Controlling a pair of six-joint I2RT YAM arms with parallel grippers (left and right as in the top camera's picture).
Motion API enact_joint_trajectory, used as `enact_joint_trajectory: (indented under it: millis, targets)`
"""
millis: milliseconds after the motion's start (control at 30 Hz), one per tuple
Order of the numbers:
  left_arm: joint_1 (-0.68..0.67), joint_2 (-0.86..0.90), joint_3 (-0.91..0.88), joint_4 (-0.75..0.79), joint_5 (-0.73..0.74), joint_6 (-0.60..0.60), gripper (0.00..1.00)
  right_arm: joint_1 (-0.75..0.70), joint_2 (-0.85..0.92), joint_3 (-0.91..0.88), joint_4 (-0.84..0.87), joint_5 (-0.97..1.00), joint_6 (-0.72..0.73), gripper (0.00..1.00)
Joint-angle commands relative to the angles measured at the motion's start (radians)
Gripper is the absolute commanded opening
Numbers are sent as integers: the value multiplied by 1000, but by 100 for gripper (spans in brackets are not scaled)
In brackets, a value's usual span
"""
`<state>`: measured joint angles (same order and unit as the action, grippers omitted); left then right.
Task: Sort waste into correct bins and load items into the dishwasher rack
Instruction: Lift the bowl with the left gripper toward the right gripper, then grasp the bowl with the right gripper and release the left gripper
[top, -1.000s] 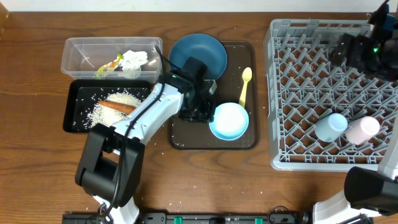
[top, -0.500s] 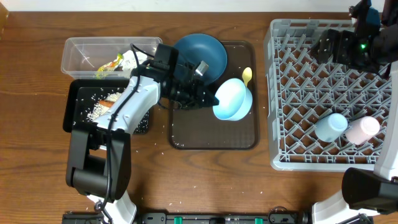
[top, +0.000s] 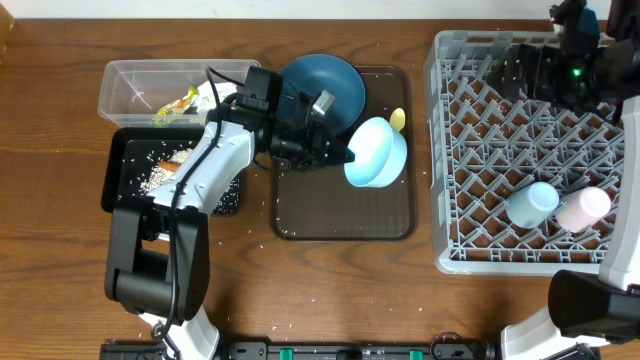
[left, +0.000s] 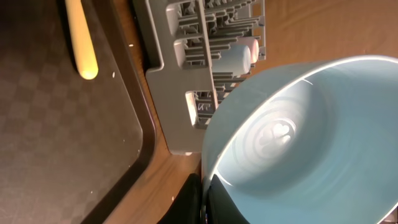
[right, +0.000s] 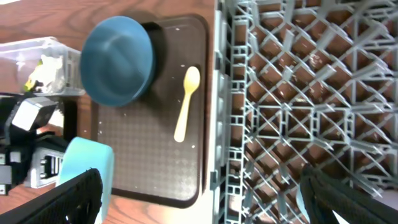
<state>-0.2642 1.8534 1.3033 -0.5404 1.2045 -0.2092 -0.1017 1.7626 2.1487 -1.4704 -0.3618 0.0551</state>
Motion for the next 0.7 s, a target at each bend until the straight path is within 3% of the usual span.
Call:
enact_joint_trajectory:
  millis: [0,167,367,533,667]
  targets:
    - [6,-24,21,-2,-38,5,6,34,5,-4,9,-31,-20,99]
    - [-22,-24,21,-82,-485,-46,6,62,5,-4,23,-32,-19,99]
    - [-121,-24,21,-64,-881,-48,6,118,7,-6,64,-31,33,99]
    - [-217,-6,21,-51,-1061,-47,6,211,21,-24,121,25,77,99]
    - [-267,21,21,-56,-1113,-47,6,281,44,-26,125,121,135,99]
